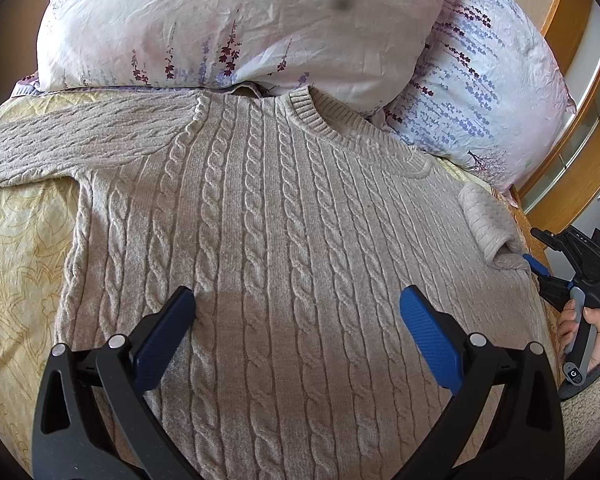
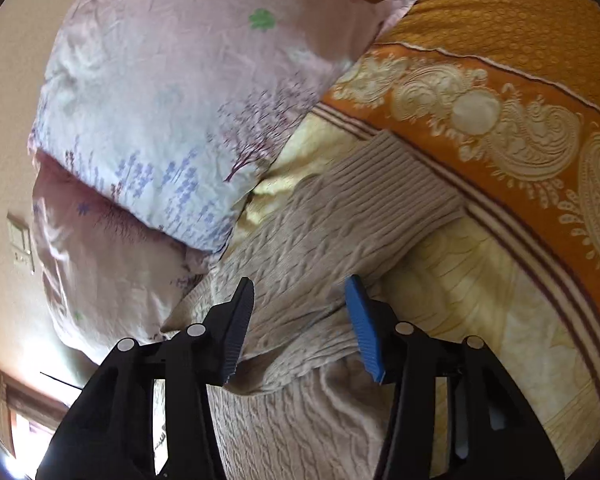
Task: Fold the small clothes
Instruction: 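Lift the sleeve with the right gripper and carry it across the sweater body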
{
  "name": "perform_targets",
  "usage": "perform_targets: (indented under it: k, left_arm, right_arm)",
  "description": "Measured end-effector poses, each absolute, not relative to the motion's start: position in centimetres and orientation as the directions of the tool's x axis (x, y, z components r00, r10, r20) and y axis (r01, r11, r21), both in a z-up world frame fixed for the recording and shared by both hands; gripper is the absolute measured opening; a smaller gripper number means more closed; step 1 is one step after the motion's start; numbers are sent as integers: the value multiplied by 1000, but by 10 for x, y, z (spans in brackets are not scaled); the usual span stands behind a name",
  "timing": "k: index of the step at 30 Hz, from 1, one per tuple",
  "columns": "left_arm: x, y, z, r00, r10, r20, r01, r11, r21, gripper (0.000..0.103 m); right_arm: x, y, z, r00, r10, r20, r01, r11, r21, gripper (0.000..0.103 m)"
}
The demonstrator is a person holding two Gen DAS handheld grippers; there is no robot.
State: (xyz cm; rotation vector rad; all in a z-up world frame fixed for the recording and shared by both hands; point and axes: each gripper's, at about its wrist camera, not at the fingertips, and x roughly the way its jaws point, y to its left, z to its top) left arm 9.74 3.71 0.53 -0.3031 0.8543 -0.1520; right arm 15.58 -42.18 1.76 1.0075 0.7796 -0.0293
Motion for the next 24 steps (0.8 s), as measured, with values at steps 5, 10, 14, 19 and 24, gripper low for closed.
perform_targets:
  k: [5, 10, 14, 19, 24]
  left_arm:
    - [97, 37, 6, 650, -254, -717, 11, 946, -325, 101]
    - [98, 35, 5, 647, -242, -723, 8, 950, -311, 101]
    - [98, 36, 6, 650, -253, -717, 9, 946, -325, 101]
    - [98, 36, 6, 650, -253, -717, 8, 945, -326, 101]
    - [97, 37, 7, 652, -256, -714, 8, 944, -331, 101]
  right_arm:
    - [142, -437, 12, 718, 295, -631, 454, 489, 745, 47]
    - [147, -443, 6, 710, 285, -644, 484, 468, 740, 47]
    - [162, -447, 2, 727, 262, -635, 488, 455, 745, 32]
    - [175, -442, 15, 769, 284, -573, 418, 456, 786, 14]
    - [188, -400, 58, 806, 414, -424, 212, 467, 859, 13]
